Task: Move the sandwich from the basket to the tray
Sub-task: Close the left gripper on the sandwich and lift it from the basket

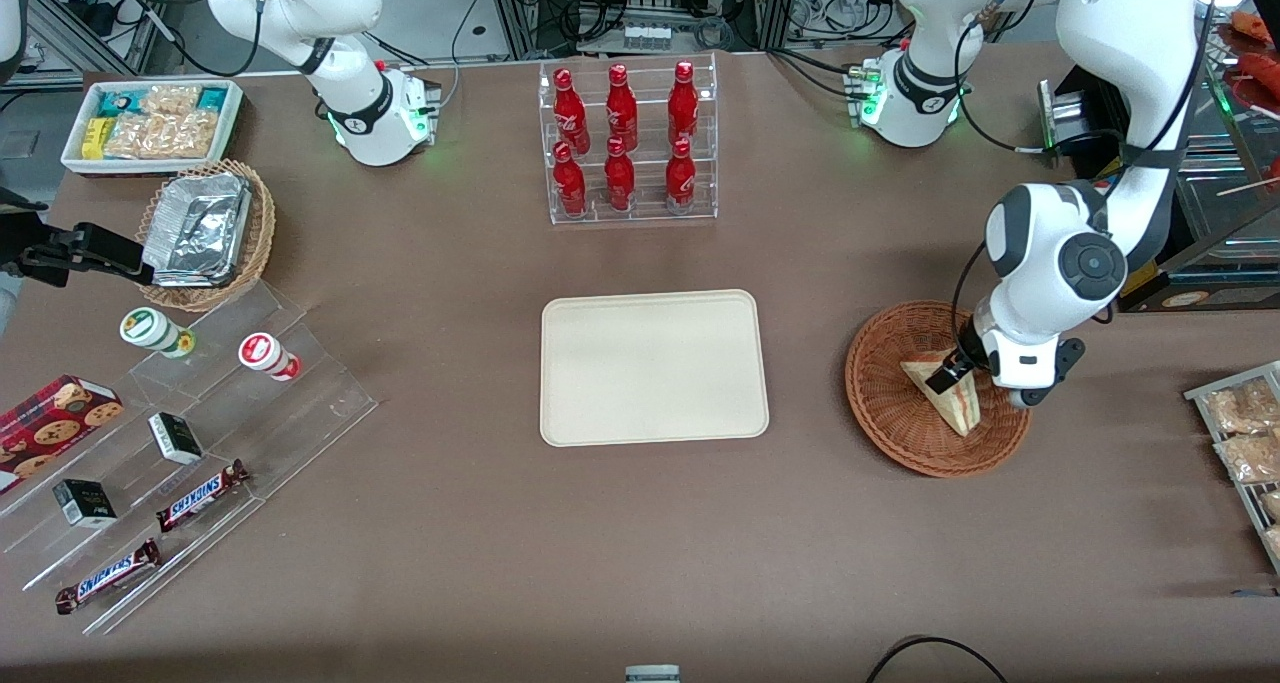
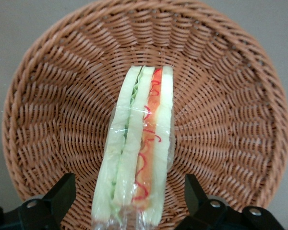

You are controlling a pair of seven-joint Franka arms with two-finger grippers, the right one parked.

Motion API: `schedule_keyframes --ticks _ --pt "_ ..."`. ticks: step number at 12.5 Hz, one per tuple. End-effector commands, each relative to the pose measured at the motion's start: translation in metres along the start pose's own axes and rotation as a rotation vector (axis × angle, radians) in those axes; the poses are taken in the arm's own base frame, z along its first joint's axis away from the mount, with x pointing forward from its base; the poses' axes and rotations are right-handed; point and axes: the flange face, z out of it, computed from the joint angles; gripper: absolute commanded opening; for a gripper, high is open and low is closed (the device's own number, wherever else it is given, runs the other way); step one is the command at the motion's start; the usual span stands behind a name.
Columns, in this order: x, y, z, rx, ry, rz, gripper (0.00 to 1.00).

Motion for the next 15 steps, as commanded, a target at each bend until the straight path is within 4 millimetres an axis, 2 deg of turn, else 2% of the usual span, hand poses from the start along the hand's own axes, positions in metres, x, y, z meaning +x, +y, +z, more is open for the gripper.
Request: schedule_keyframes --ticks 1,2,3,6,8,9,11,13,15 --pt "-0.001 0.003 0.005 0.001 0.004 0.002 0.96" --pt "-0.001 0.003 0.005 0.005 0.002 0.005 0.56" --pt "-0.002 0.003 0.004 0.008 0.001 0.032 0.03" --pt "-0.003 0.002 -0.003 0.024 -0.014 0.123 0.00" --pt "-0.005 0.005 -0.018 0.021 -0.006 0.144 0.00" --pt "-0.004 0.015 -0.033 0.024 -0.009 0.184 0.00" --pt "-0.010 0.045 -0.065 0.048 -0.033 0.237 0.00" --pt "-0.036 0.085 -0.092 0.072 -0.059 0.360 0.00" --pt "-0.073 0.118 -0.105 0.068 -0.051 0.436 0.00"
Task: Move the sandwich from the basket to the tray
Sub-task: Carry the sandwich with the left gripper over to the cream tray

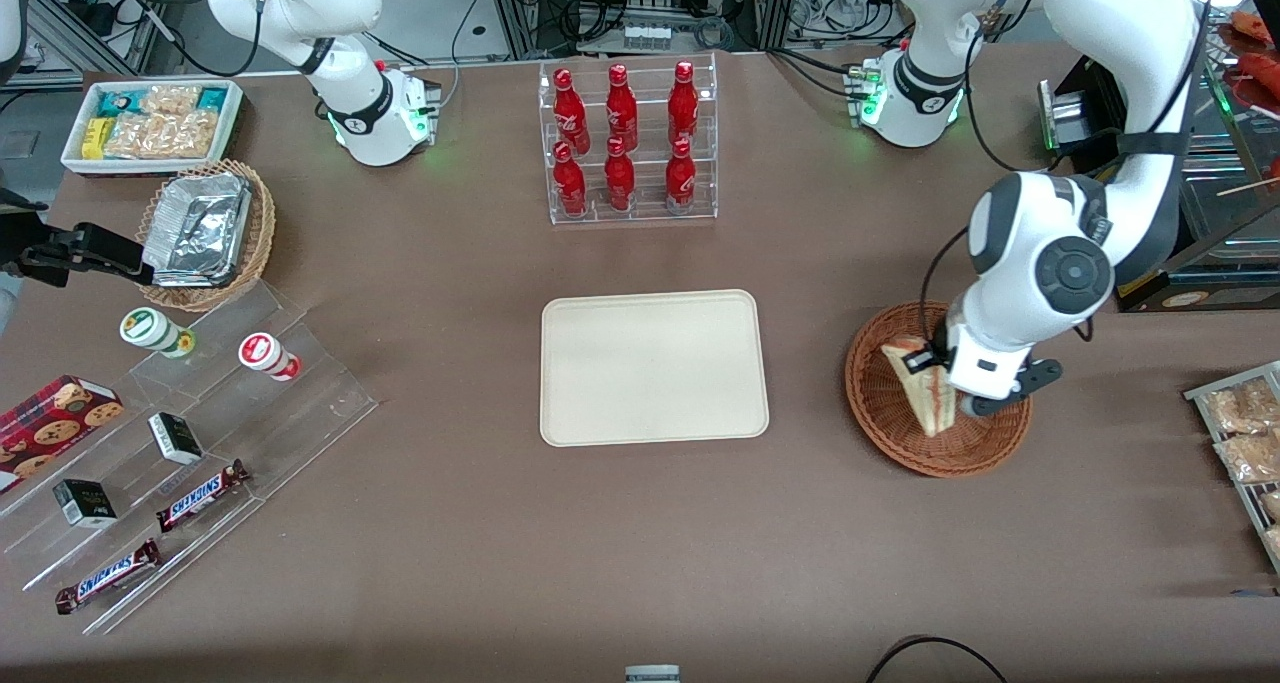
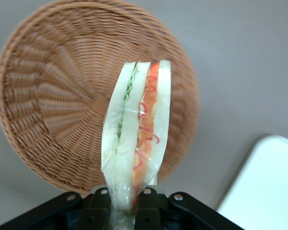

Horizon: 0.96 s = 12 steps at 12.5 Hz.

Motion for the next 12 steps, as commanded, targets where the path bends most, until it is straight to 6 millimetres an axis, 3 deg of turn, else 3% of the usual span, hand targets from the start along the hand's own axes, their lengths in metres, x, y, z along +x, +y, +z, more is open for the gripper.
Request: schedule_keyframes --ticks 1,6,9,12 --pt "-0.028 0.058 -0.008 0.010 0.002 0.109 0.00" --pt "-0.088 0.171 0.030 0.026 -0.005 0.142 0.00" --pt "-0.122 0.231 0.044 0.013 0.008 0.111 0.00" --pt "-0.157 0.283 0.074 0.016 0.009 0.099 0.00"
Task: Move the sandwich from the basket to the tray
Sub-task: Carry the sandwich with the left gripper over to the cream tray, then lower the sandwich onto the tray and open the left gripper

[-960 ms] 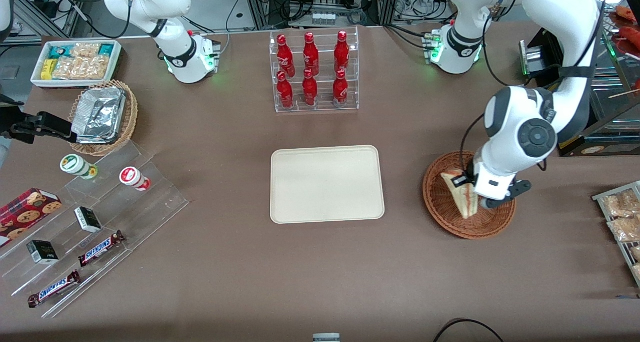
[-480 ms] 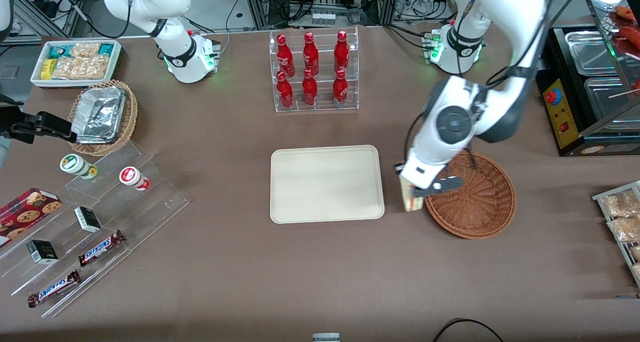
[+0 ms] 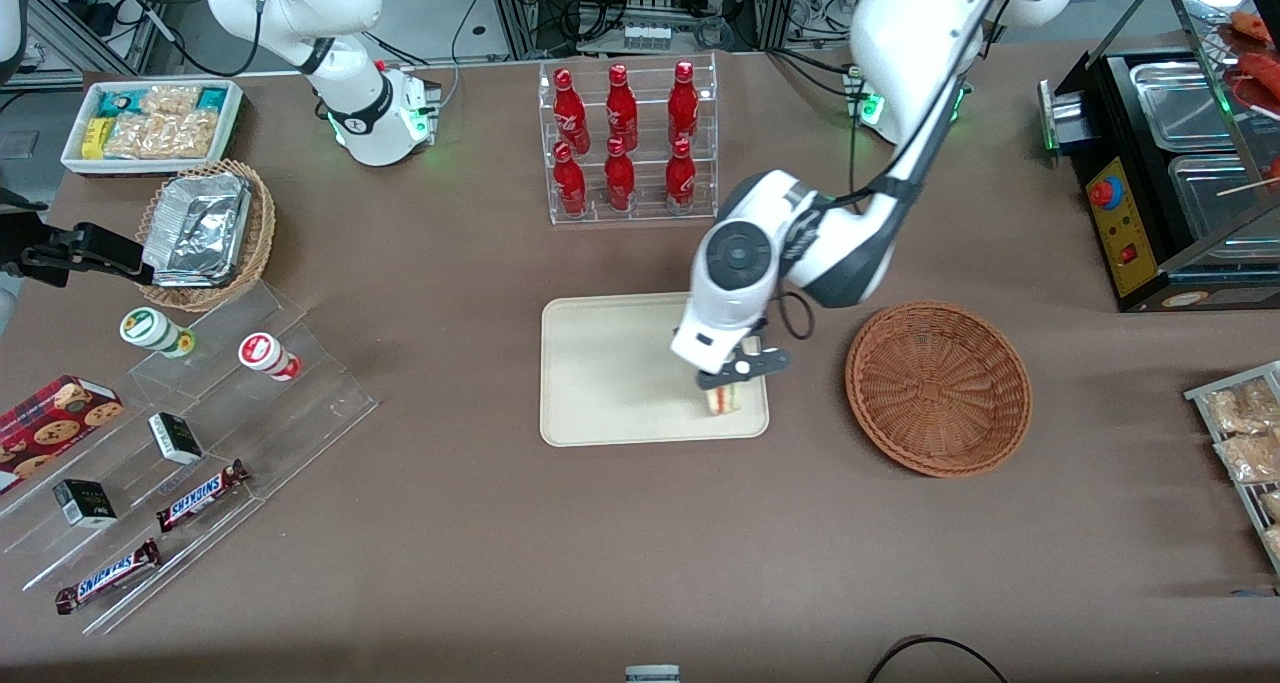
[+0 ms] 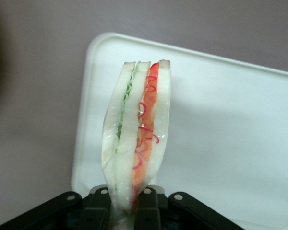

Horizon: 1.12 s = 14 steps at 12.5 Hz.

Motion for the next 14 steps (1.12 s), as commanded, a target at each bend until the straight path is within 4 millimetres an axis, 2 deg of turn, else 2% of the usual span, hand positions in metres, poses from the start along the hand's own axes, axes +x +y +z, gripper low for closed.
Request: schedule_keyframes --ticks 1,5,10,12,14 --pt "-0.013 0.045 0.015 0.002 0.019 -0.026 0.00" --pt "-0.031 0.068 0.027 0.009 0.032 -0.033 0.00" --pt "-0.024 0.083 0.051 0.024 0.066 -0.112 0.00" --pt "-0.023 0.083 0.051 0.022 0.065 -0.119 0.00" --pt "-0.023 0.083 0.051 0.019 0.066 -0.117 1.00"
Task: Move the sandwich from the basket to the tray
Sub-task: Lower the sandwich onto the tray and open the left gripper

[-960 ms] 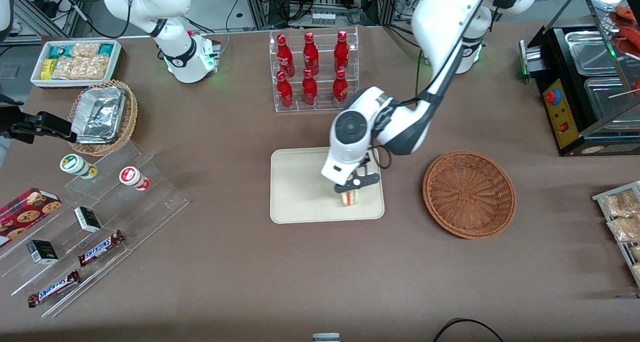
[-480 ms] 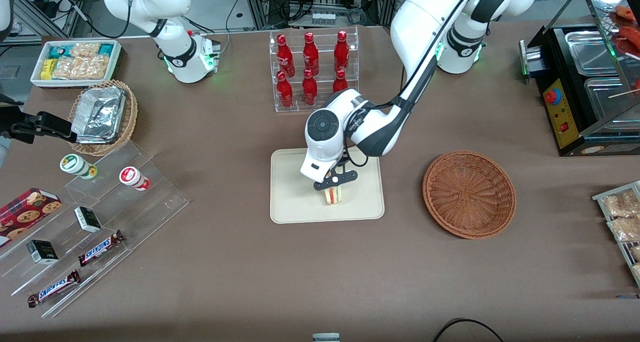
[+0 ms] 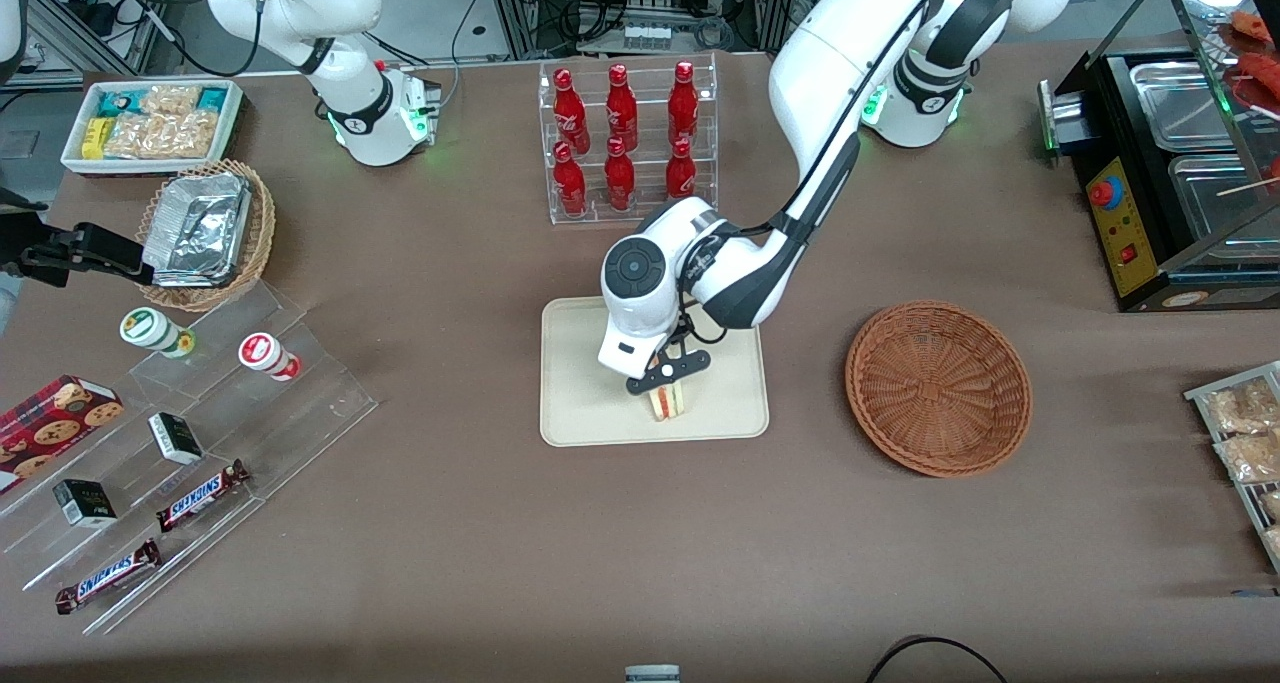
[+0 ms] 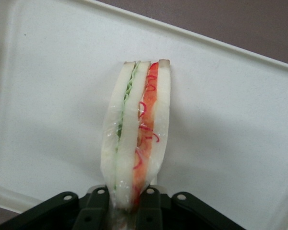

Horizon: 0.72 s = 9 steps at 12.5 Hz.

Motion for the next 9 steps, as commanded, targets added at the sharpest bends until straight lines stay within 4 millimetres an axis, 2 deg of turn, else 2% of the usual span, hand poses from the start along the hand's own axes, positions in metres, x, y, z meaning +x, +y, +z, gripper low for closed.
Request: schedule_keyframes --ticks 1,2,4,6,8,9 --pt "-0.001 0.006 -0.009 0.004 0.027 -0.018 1.00" --pt "-0.001 0.006 -0.015 0.002 0.032 -0.019 1.00" --pt "-0.002 0.000 -0.042 0.019 0.031 -0.007 1.00" --pt "0.011 -0.017 -0.099 -0.007 0.046 0.020 1.00" --pt "0.008 -0.032 -0.140 0.022 0.038 0.152 1.00" --pt "0.013 -0.043 -0.159 0.032 0.039 0.205 1.00"
